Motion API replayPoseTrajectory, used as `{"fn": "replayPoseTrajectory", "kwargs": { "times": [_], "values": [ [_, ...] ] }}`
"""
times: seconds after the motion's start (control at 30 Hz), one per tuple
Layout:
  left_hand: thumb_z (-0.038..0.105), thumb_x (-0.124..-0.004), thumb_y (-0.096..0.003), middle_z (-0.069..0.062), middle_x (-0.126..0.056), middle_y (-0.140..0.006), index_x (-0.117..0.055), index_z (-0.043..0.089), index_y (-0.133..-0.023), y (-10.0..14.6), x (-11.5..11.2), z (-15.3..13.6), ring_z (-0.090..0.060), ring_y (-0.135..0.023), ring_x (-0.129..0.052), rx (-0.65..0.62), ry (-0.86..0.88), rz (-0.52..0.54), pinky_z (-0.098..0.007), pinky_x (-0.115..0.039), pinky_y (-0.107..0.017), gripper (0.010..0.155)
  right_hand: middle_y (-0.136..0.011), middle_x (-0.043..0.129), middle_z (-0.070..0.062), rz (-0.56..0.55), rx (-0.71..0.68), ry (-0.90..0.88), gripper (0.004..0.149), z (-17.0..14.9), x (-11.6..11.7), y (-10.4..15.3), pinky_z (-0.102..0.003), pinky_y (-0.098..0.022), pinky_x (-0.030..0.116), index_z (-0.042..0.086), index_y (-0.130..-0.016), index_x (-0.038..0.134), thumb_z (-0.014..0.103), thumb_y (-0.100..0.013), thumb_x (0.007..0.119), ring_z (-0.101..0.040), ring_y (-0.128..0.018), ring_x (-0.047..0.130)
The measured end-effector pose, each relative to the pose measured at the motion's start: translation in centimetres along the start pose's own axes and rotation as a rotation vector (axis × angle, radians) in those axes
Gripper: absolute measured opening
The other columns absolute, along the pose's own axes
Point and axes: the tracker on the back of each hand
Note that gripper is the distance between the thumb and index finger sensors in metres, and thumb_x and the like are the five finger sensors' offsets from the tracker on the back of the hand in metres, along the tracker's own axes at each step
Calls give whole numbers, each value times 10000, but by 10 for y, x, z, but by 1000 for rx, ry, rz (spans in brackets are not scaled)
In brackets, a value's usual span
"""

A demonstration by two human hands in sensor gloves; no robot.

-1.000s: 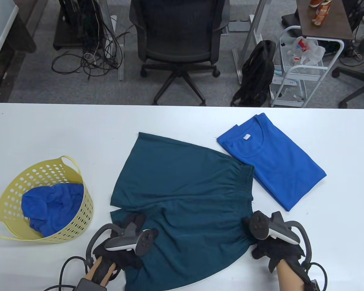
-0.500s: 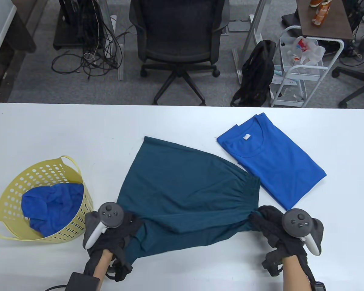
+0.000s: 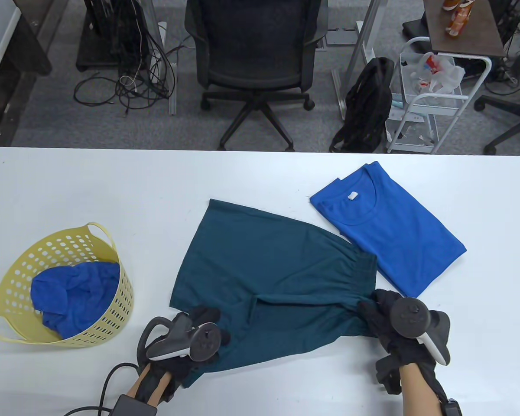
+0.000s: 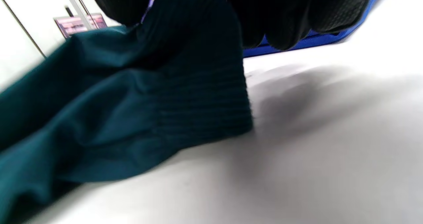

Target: Fold and stack clothes and towels from laundry basket

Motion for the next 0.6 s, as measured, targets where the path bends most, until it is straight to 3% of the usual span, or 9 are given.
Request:
{"fn": "replayPoseTrajectory", "kwargs": {
  "times": [0.1,0.17,0.27,0.33,0.4,0.47,0.5,0.53,0.6],
  "values": [
    [485,-702,-583,-160,-579,-1253,-682,361,-1035,6,5,-19,-469,-1109,-643,2,360,33,-659,-631,-745,469,-1205,340,-389,147,-114,-164,906,-7,-11,3,-840,-649,404,19,-1203,392,569,-552,696,-685,-1015,361],
    [471,-687,-604,-194,-616,-1234,-661,330,-1052,12,6,-28,-492,-1080,-681,-5,547,102,-666,-638,-732,470,-1216,214,-381,259,-67,-131,981,-7,-12,3,-851,-661,321,42,-1216,268,551,-527,745,-677,-1025,225],
    [446,-645,-633,-200,-682,-1191,-615,256,-1070,18,10,-34,-472,-1017,-780,24,666,218,-638,-680,-716,477,-1172,290,-431,109,61,66,976,-4,-2,-2,-810,-660,394,-89,-1177,225,468,-574,752,-670,-995,345],
    [434,-617,-642,-188,-733,-1144,-593,205,-1068,20,13,-36,-409,-955,-863,68,659,286,-594,-730,-698,484,-1146,352,-442,-11,119,140,838,-2,7,-7,-795,-655,425,-76,-1160,416,403,-572,775,-677,-966,375],
    [420,-599,-646,-184,-777,-1079,-574,166,-1065,21,15,-37,-301,-834,-962,109,625,313,-512,-811,-642,491,-1144,418,-389,-49,10,139,520,0,8,-10,-784,-652,438,85,-1012,662,330,-568,779,-655,-972,373],
    [407,-594,-649,-174,-818,-1000,-574,127,-1056,26,22,-36,-173,-593,-1043,130,581,343,-399,-895,-484,495,-1143,483,-357,-101,-145,-55,437,1,1,-7,-748,-671,455,93,-944,693,274,-558,788,-630,-1000,442],
    [411,-595,-652,-146,-844,-963,-584,121,-1052,32,33,-32,-125,-496,-1044,148,542,376,-351,-908,-406,494,-1126,558,-333,-59,-229,-227,429,-1,-5,-6,-694,-698,519,79,-946,669,240,-564,776,-569,-987,632],
    [415,-605,-655,-138,-865,-936,-605,115,-1046,36,43,-28,-104,-443,-1040,153,525,397,-331,-907,-366,492,-1093,630,-318,0,-293,-376,421,-3,-9,-6,-644,-702,610,55,-951,649,208,-575,762,-487,-933,777],
    [425,-632,-668,-140,-897,-910,-649,114,-1040,42,72,-14,-108,-425,-1039,184,493,401,-336,-904,-358,485,-989,759,-302,132,-245,-578,414,-10,-20,-3,-536,-601,816,43,-971,642,175,-593,747,-288,-699,977]
  ]
}}
Point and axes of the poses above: the tracker on the back of each hand, its own z axis roughly to the thumb side, its own y axis roughly from the fingertips to the wrist, x = y × z
